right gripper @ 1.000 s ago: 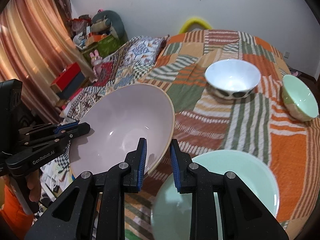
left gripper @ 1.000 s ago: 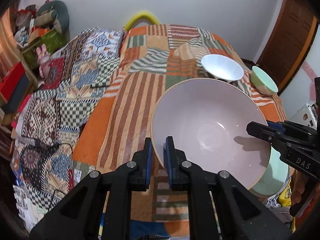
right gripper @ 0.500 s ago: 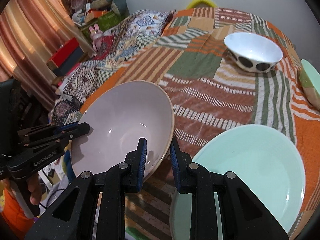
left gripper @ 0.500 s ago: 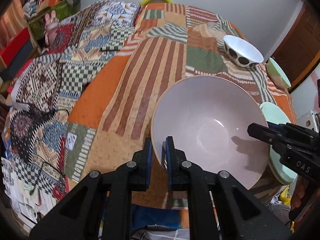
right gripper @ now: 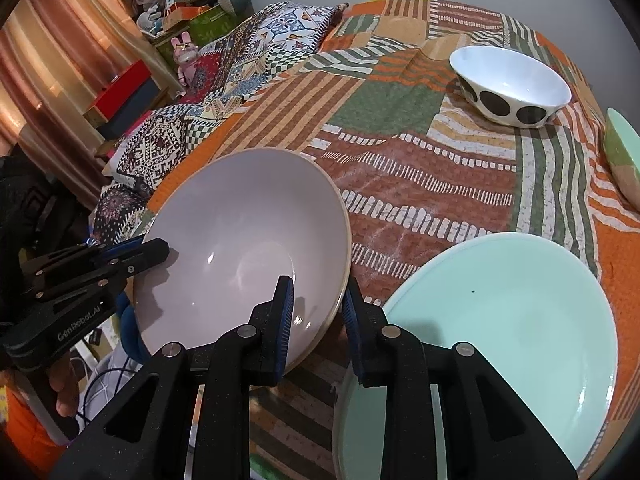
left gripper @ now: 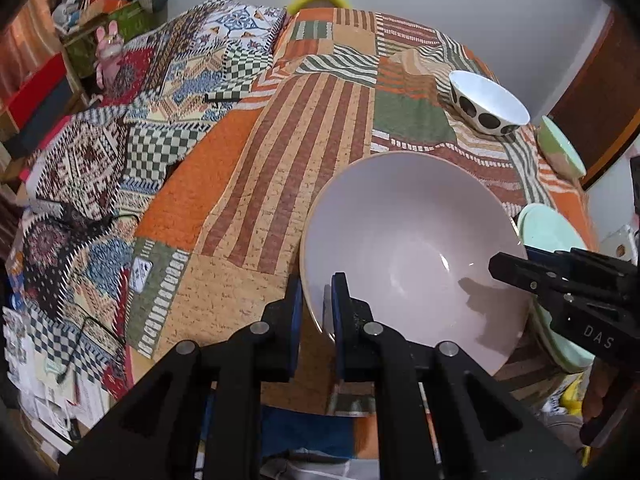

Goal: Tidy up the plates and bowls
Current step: 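Carry the pink bowl with the left gripper onto the stack held by the right gripper, then open the left gripper off the pink bowl and move to the white dotted bowl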

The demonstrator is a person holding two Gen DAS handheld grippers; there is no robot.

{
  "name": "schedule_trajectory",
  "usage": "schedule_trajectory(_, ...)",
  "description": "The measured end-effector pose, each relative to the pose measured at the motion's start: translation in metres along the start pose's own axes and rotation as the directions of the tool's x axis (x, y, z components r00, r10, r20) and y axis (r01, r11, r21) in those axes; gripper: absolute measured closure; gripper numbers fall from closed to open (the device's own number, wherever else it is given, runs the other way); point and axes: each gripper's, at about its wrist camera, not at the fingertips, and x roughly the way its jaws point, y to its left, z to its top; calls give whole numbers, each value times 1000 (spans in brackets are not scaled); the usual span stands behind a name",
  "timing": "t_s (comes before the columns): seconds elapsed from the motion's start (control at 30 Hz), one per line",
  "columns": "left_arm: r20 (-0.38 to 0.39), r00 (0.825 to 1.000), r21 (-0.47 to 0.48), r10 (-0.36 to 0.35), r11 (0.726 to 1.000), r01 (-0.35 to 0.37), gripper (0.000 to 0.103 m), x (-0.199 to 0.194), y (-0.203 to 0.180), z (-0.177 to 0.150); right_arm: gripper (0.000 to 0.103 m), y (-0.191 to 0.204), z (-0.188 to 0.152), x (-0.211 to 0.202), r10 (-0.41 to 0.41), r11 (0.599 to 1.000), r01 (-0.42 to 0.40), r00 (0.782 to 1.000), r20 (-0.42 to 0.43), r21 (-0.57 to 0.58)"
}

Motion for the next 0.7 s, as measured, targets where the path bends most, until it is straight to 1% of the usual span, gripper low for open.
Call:
schedule_trajectory(0.1,34,999,0,13,1000,-13,91,-11,-2,1,75,0,0,-8,1,1000,0,1000,24,-11)
schedule_trajectory(0.13,47,999,5,22,1000,-22,91,-15,-3,2,72,-1,1,-15,2,1000,-1,999,45,-15)
schedule_trajectory(0.17,68,997,10,33,999,-34,91,-22,-6,4,66,-2,1,-19,1,1000,0,998,58,-16)
schedule_trajectory(0.23,91,995,27,36,999,-38,91,-32,-12,7,60,-3,2,-34,-1,1000,3,994,106,-19)
schedule_trajectory(0.27,105,994,36,35,999,-39,91,-37,-15,10,58,-3,3,-38,-3,1000,5,993,120,-18)
schedule_trajectory(0.4,186,982,84,25,996,-41,90,-65,-36,23,57,-10,5,-66,-2,1000,5,982,191,-15)
schedule_trajectory(0.43,201,979,91,22,995,-41,88,-69,-41,26,55,-14,6,-75,-5,1000,8,977,214,-13)
schedule_trajectory(0.47,221,975,101,17,994,-41,88,-75,-46,30,52,-16,7,-80,-7,1000,10,974,226,-12)
schedule_trajectory(0.53,259,966,125,6,991,-39,87,-87,-60,40,49,-22,9,-95,-16,1000,19,963,269,-8)
schedule_trajectory(0.57,270,963,133,0,990,-37,87,-90,-65,43,48,-27,10,-105,-24,1000,26,954,298,-3)
schedule_trajectory(0.67,302,953,164,-31,986,-20,85,-101,-83,59,48,-38,15,-125,-39,999,40,937,348,6)
schedule_trajectory(0.7,311,949,176,-43,984,-14,82,-104,-91,66,48,-42,17,-131,-47,999,47,931,363,9)
